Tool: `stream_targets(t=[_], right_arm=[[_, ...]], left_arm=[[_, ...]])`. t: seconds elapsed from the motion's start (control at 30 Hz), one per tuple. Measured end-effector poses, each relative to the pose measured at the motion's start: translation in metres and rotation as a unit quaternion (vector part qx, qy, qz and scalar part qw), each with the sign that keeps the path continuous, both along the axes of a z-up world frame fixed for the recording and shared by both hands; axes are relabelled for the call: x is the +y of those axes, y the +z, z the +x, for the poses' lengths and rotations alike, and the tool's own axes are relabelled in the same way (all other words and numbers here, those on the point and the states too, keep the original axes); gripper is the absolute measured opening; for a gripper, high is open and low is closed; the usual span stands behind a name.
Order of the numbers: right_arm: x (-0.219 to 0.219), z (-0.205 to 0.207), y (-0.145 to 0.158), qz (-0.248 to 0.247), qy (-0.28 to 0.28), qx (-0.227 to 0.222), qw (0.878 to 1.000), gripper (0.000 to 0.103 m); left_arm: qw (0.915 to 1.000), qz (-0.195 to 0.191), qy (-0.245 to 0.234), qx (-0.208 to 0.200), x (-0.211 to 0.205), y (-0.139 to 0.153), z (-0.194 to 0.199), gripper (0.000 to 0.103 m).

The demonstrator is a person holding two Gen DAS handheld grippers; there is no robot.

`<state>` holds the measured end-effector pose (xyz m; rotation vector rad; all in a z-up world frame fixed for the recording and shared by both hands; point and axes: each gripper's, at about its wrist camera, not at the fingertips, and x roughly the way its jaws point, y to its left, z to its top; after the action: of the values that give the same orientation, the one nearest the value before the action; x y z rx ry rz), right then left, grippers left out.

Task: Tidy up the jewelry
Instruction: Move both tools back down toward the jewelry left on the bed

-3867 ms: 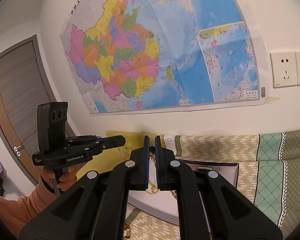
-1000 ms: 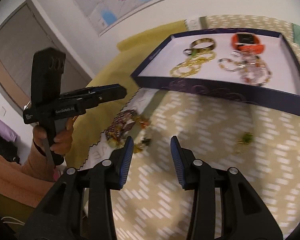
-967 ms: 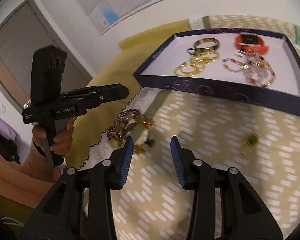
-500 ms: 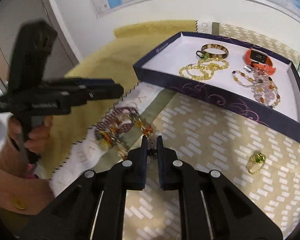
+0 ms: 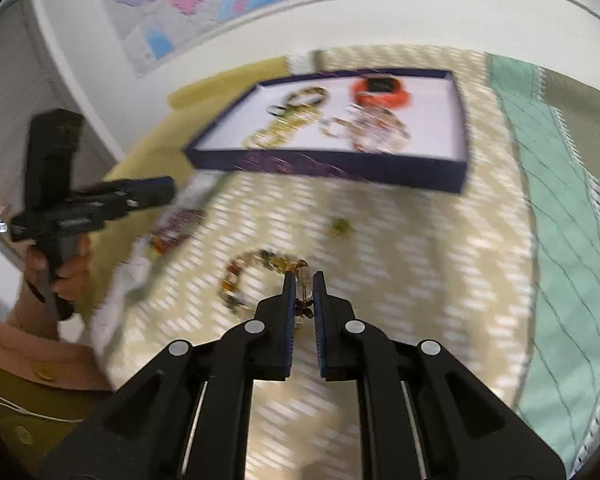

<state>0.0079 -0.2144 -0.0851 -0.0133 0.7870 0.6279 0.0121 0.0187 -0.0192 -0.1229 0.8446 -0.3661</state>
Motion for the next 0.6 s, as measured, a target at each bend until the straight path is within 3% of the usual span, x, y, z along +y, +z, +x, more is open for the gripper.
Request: stream_targets(t=[0.07,0.17,0.33,0.43,0.47,0.5,0.53,0.6], right_arm=[[-0.004,-0.001,-0.001,0.008,-0.005,0.001,1.0,0.016],[-0.002,-0.006,0.001,0.007,0.003,-0.009,1.0,0.032],[0.021,-0.004,-0.005,-0.034,0.013,-0.025,0.999,0.034],[0.031,-0.006,-0.009,-0.064,0.014,-0.041,0.997,0.031],[0.033,-0.006,-0.009,-0.077,0.011,-0.049,0.996,0.027],[0.035,-0.007,-0.009,-0.094,0.005,-0.059,0.994,0.016],[0.033,-0.006,-0.01,-0.095,0.004,-0.06,0.994,0.011],[0.028,-0.003,-0.01,-0.084,0.003,-0.053,0.995,0.011]], left_arm=[[0.9999,0.004,-0.012,0.0,-0.01,-0.001,0.001,0.051],[0.9996,0.01,-0.027,0.0,-0.023,-0.001,0.003,0.051],[0.9986,0.021,-0.048,0.001,-0.042,-0.003,0.007,0.051],[0.9978,0.027,-0.061,0.001,-0.053,-0.004,0.011,0.051],[0.9975,0.029,-0.065,0.002,-0.057,-0.004,0.013,0.051],[0.9972,0.03,-0.068,0.003,-0.061,-0.005,0.014,0.051],[0.997,0.031,-0.07,0.004,-0.063,-0.005,0.016,0.051],[0.9965,0.034,-0.076,0.004,-0.068,-0.006,0.019,0.051]])
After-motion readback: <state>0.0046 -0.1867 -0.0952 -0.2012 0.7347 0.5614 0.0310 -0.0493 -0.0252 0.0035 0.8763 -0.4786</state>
